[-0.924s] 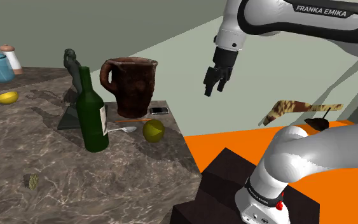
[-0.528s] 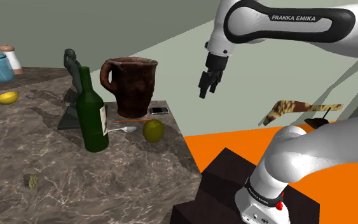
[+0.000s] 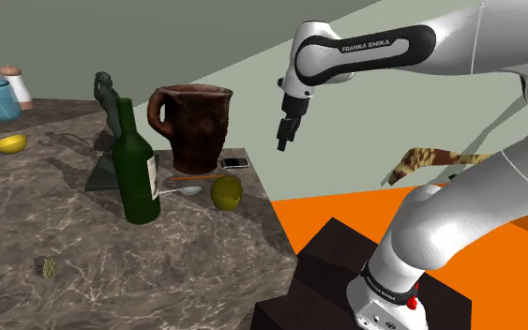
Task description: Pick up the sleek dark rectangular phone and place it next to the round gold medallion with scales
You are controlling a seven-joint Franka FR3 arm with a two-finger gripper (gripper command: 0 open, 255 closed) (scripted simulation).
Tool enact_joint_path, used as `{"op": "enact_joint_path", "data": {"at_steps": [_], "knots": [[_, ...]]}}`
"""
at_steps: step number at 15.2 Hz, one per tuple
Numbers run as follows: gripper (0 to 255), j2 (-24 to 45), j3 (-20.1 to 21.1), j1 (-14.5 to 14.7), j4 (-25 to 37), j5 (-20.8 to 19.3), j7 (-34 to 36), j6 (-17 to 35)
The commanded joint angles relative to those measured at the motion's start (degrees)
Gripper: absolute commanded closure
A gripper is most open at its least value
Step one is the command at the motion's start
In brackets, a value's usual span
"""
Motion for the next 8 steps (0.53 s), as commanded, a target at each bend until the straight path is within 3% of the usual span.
{"op": "enact_joint_path", "data": {"at_steps": [1,8], "knots": [[0,4.08,-1.23,0.39,1.67,-0.3,-4.01,2.38],[0,19.76,-3.65,1.76,9.81,0.94,-16.64,9.62]]}}
